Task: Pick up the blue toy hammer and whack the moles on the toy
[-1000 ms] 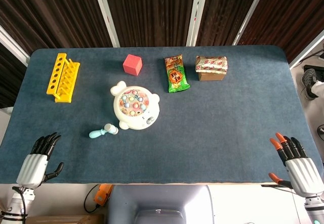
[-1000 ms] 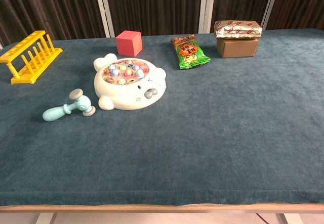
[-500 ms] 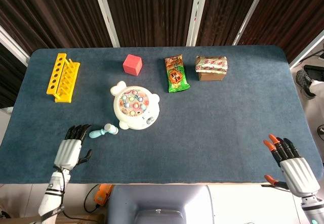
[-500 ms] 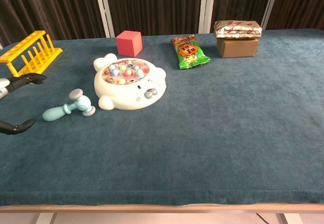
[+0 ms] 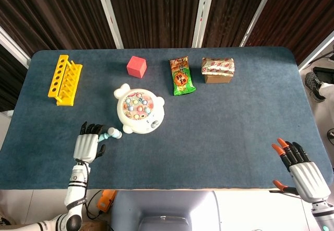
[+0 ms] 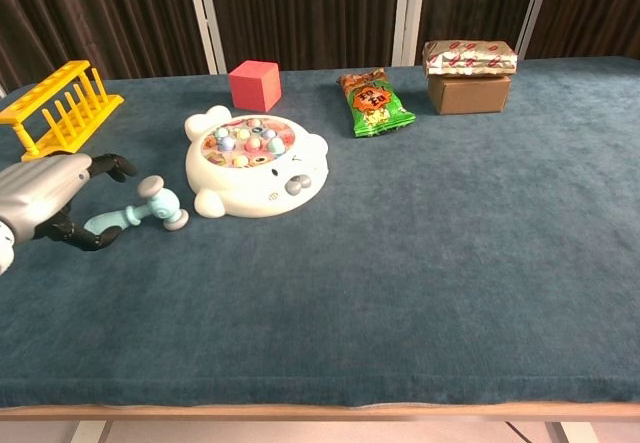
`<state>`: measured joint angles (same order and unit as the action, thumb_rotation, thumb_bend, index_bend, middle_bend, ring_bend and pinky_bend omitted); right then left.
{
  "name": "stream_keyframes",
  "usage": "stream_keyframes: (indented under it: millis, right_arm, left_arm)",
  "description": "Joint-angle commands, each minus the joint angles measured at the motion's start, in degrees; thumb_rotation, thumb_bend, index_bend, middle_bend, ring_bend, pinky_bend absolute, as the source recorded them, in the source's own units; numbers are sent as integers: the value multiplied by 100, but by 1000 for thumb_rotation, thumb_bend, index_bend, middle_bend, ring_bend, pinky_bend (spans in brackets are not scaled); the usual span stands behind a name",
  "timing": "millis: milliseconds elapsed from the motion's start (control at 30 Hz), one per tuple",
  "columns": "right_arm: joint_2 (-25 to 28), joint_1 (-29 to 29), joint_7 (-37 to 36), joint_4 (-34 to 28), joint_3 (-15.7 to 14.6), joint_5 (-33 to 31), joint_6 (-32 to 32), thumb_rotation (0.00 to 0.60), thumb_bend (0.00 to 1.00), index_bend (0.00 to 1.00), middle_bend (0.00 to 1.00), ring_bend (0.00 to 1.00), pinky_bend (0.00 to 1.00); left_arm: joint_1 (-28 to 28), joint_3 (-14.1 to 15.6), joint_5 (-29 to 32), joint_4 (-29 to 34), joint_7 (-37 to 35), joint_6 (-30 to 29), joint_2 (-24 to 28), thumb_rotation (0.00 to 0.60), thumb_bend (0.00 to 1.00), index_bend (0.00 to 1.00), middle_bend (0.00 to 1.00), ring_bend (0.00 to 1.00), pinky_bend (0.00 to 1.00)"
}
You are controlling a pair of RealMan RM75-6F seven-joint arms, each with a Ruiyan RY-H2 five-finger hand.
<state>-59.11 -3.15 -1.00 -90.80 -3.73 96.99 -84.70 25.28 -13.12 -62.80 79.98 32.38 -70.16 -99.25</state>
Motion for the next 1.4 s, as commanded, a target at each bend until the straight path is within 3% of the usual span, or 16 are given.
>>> stream_keyframes:
  millis: [33, 433, 733, 1400]
  right_arm:
    - [8, -2, -16, 3, -5, 8, -2, 600, 213, 0, 0, 0, 0]
    - [34, -16, -75, 13, -11, 14, 3, 600, 213, 0, 0, 0, 0]
    - [47, -12, -98, 15, -11, 7, -13, 600, 213, 0, 0, 0, 0]
    - [68, -8, -146, 17, -5, 2, -40, 600, 213, 0, 0, 0, 0]
  left_arm:
    - [165, -160, 271, -212, 166, 75, -209, 600, 336, 247, 218, 149, 52]
    - [434, -221, 563, -471, 679, -52, -532, 600, 338, 350, 324, 234, 55]
    - [621, -302, 1000, -415, 1227, -94, -669, 600, 355, 367, 342, 252, 56]
    - [792, -308, 1089, -691, 1278, -238, -819, 600, 394, 414, 397, 307, 62]
